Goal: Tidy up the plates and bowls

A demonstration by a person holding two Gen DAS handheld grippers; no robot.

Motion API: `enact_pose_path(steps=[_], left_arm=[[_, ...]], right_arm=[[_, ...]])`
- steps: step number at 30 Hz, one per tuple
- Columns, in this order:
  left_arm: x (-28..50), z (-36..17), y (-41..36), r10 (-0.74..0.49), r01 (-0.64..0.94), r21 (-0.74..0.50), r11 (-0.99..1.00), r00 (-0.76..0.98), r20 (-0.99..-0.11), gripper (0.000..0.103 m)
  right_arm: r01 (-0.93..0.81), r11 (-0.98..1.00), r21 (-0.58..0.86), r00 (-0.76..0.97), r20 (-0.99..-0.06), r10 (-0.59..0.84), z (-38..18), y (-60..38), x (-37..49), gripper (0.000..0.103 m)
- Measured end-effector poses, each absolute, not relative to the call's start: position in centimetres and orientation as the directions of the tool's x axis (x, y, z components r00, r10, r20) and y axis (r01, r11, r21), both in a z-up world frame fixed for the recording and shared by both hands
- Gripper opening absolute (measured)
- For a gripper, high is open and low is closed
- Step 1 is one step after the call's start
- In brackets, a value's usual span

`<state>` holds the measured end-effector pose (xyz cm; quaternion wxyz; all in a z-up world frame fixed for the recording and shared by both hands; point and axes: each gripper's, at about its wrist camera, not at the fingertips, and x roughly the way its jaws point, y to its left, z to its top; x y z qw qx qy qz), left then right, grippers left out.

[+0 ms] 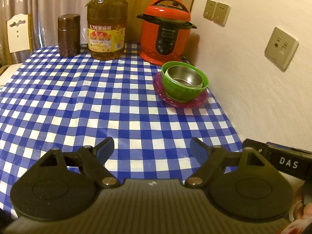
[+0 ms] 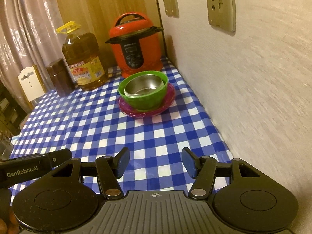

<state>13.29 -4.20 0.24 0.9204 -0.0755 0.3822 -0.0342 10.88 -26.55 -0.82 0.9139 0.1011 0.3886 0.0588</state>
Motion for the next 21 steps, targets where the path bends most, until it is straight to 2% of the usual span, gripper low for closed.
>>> enact_pose_path(steps=[11, 21], left_arm=[[12.0, 0.0, -4.0, -0.149, 0.015, -0.191, 0.981, 0.688, -0.71, 0.083], [10.7, -0.9, -4.7, -0.141, 0.048, -0.148, 0.988, 0.67, -0.729, 0.084]], right_arm=[[-0.06, 0.976, 0.211, 0.671, -0.715, 0.196, -0.7, -26.4, 9.5, 0.059], [-0.092, 0.975, 0.204, 0.651, -0.729, 0.214, -1.1, -26.3, 8.6, 0.059]])
